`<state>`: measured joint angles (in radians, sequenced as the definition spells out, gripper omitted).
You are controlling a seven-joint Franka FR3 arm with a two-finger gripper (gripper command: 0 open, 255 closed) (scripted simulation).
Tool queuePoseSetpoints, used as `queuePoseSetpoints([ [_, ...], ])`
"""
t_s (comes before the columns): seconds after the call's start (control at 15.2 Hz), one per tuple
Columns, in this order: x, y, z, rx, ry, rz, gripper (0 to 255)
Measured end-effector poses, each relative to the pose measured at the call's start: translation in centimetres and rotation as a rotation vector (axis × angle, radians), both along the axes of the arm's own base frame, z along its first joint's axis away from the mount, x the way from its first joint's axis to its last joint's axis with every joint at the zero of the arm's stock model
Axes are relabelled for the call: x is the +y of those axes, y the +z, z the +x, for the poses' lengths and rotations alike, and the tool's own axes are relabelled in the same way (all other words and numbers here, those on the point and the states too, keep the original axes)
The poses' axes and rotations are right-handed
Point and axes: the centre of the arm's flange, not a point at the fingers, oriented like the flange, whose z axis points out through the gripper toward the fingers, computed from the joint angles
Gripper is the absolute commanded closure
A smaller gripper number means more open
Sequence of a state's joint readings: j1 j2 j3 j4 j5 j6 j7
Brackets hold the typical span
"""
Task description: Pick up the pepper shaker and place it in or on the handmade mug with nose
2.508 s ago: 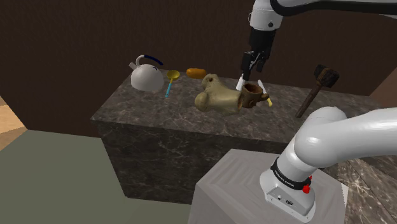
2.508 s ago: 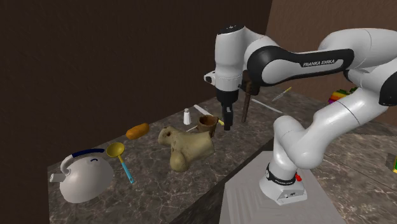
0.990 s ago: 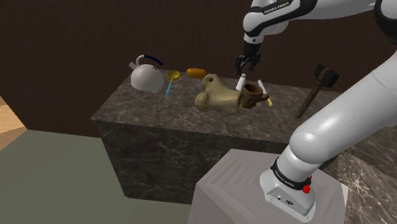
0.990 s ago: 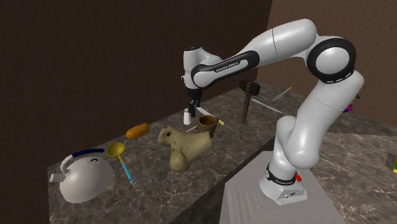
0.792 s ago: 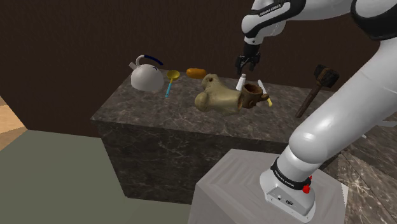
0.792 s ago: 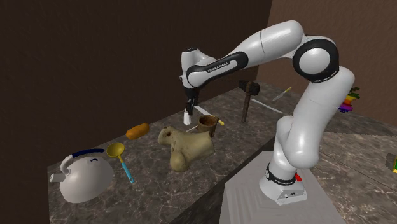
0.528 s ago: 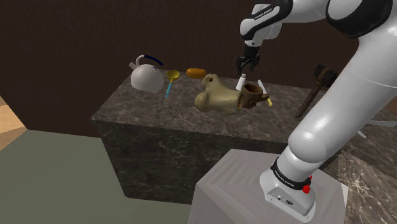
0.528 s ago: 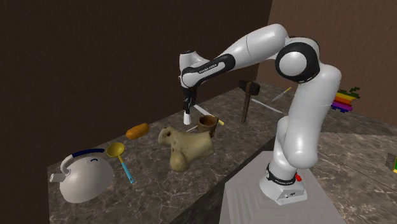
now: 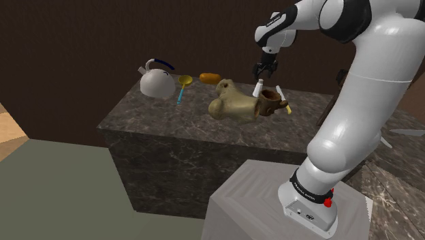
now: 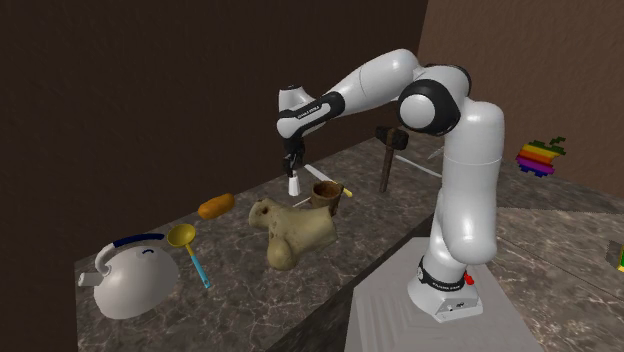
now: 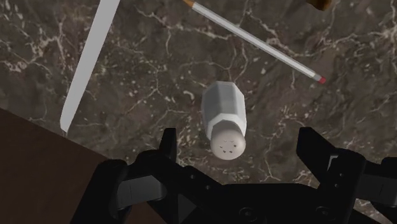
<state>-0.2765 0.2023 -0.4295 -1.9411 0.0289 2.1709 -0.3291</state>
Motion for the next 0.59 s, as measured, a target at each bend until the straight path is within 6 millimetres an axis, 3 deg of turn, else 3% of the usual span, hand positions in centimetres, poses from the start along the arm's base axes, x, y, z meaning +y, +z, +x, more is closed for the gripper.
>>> queuePoseSetpoints([
  [0.33, -0.3, -2.8, -0.1, 0.000, -0.001, 0.000, 0],
  [0.59, -0.4, -3.0, -0.1, 0.000, -0.001, 0.000, 0],
])
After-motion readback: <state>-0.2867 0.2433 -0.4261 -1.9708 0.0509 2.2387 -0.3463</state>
